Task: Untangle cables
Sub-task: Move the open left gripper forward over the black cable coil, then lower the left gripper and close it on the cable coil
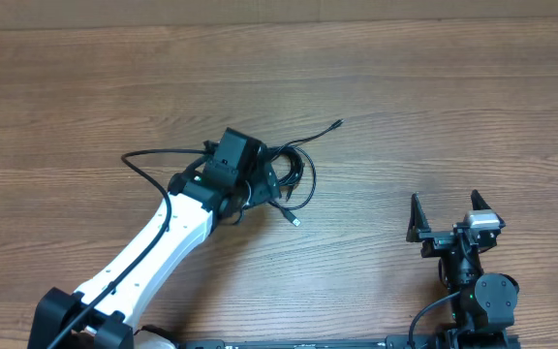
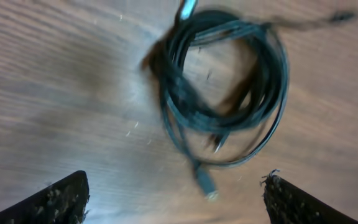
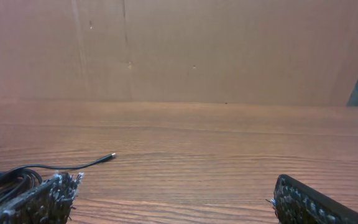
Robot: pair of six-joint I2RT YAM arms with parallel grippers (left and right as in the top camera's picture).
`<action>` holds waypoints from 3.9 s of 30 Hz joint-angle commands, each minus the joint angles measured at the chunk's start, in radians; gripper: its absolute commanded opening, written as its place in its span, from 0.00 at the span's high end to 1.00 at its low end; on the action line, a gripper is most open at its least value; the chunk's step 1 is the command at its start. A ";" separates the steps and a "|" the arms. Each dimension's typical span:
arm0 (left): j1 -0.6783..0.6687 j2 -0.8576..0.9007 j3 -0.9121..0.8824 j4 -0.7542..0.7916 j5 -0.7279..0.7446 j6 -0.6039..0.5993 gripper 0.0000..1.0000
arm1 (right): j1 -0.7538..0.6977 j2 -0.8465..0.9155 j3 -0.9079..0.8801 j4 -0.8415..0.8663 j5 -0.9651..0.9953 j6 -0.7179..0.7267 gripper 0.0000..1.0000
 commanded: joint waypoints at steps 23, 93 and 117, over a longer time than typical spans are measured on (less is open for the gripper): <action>0.000 0.284 0.019 0.006 0.067 0.023 0.96 | -0.003 -0.011 -0.011 0.006 -0.003 -0.011 0.00; -0.068 0.284 0.244 -0.256 0.138 1.195 0.82 | -0.003 -0.011 -0.011 0.006 -0.002 -0.011 0.00; -0.068 0.284 0.105 -0.124 0.243 1.192 0.69 | -0.003 -0.011 -0.011 0.007 -0.003 -0.011 0.00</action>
